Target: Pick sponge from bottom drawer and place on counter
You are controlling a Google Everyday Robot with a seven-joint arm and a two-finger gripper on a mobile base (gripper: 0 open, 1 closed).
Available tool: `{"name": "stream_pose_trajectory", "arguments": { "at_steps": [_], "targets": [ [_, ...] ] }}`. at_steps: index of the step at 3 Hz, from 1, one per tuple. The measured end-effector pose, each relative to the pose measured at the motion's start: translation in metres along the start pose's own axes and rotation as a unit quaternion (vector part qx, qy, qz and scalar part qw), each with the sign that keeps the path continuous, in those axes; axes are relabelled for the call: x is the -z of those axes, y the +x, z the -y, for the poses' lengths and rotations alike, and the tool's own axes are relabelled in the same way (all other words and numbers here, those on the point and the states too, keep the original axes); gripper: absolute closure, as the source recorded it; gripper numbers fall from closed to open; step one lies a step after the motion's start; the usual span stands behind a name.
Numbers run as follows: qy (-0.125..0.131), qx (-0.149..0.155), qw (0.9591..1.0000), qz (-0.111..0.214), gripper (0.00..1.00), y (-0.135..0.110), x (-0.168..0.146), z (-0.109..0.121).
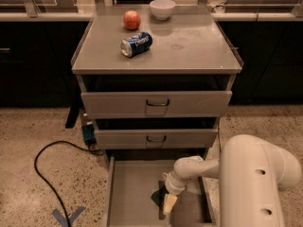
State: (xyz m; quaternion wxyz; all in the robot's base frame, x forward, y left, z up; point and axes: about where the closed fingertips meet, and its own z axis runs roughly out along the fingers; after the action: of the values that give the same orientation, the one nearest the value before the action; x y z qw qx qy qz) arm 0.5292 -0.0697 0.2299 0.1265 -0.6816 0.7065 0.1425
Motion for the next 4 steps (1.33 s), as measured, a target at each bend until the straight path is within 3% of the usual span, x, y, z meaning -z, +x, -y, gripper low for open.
{"name": "stream_pose_trajectory", "arguments": {
  "at_steps": [1,2,4],
  "targets": [
    [-0.019,0.05,0.9986,-0.002,0.0,-0.007,-0.042,0.019],
    [-0.043,0.081,0.9958,-0.003,0.0,0.002,-0.091,0.059],
    [-0.057,0.063,0.9964,0.001,0.0,0.015,-0.11,0.041]
  ]
}}
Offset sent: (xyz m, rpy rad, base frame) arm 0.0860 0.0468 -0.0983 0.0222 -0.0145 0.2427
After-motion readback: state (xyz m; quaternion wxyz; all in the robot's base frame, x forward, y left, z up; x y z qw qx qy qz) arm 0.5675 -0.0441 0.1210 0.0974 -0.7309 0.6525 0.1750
